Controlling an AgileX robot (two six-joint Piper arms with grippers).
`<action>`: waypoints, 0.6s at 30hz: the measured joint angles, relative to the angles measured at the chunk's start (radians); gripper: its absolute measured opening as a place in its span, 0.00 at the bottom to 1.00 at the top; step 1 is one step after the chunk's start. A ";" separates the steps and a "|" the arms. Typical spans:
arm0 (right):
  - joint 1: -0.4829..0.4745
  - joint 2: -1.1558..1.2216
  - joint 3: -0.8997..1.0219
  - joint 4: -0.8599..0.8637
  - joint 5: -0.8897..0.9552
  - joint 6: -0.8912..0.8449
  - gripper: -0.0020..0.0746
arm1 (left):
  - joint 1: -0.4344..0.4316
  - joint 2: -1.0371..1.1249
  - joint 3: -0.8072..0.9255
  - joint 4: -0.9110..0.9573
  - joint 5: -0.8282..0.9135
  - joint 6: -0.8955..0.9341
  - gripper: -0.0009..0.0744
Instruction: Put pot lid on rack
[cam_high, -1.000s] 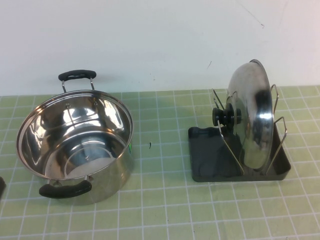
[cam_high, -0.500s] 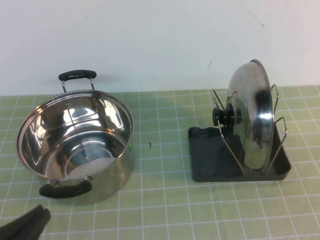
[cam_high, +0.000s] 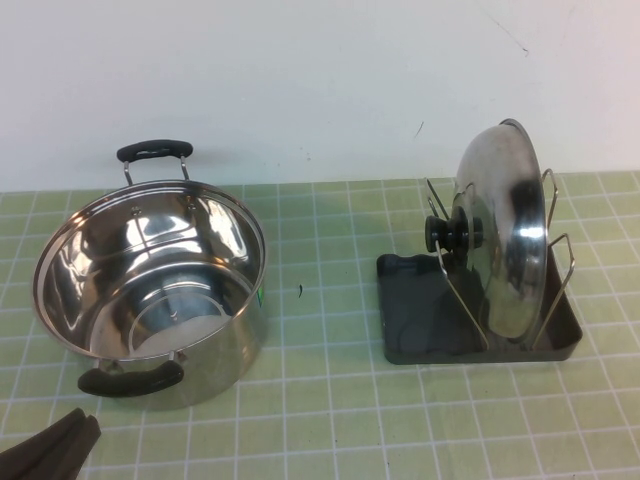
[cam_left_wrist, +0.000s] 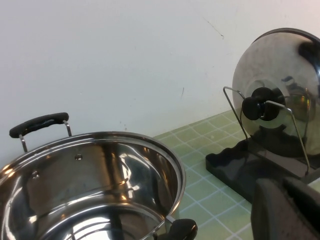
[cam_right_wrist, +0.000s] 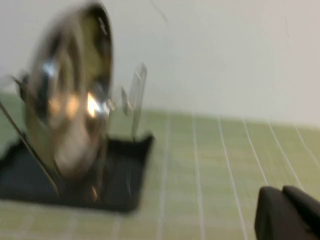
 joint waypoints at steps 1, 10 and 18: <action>-0.021 -0.026 0.012 -0.082 0.047 0.082 0.02 | 0.001 0.000 0.000 0.000 -0.002 0.000 0.01; -0.098 -0.103 0.050 -0.317 0.241 0.270 0.02 | 0.001 -0.001 0.000 0.001 -0.039 0.000 0.01; -0.054 -0.104 0.050 -0.290 0.232 0.272 0.02 | 0.001 -0.001 0.000 0.001 -0.074 -0.002 0.01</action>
